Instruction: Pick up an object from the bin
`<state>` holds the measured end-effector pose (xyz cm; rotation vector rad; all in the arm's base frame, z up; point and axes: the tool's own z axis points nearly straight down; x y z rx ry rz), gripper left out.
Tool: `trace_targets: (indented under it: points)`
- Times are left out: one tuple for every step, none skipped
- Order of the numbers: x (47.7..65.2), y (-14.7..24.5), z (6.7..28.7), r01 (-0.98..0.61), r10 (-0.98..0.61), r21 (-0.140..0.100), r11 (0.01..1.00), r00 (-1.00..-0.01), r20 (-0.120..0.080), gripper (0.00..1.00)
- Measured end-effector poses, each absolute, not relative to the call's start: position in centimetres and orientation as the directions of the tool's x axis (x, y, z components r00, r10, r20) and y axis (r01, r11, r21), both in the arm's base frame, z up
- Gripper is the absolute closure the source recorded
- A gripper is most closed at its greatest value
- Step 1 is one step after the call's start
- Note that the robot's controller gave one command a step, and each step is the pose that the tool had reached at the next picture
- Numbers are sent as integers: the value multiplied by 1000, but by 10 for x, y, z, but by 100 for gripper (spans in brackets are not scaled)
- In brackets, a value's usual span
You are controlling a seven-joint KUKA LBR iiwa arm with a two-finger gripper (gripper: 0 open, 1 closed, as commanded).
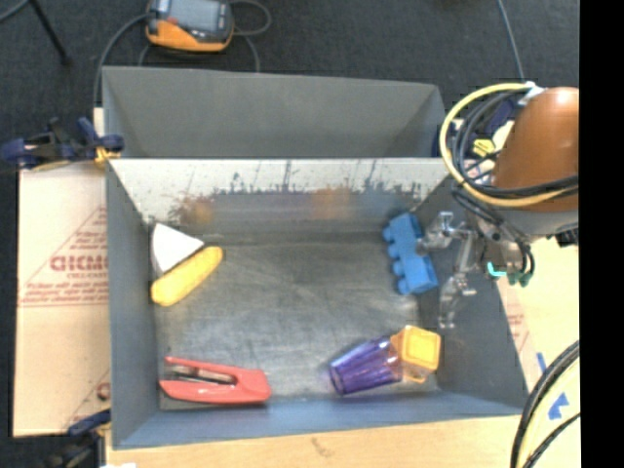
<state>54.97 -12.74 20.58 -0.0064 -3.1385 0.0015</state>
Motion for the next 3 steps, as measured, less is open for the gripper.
trace_targets:
  points:
    - [551, -127, 210, 0, 0, -2, 1000, -1000, -4, 0]
    - [539, -102, 148, -77, -77, -3, 997, -997, -7, 0]
    - [501, -77, 134, -281, -281, -1, 960, -960, -1, 0]
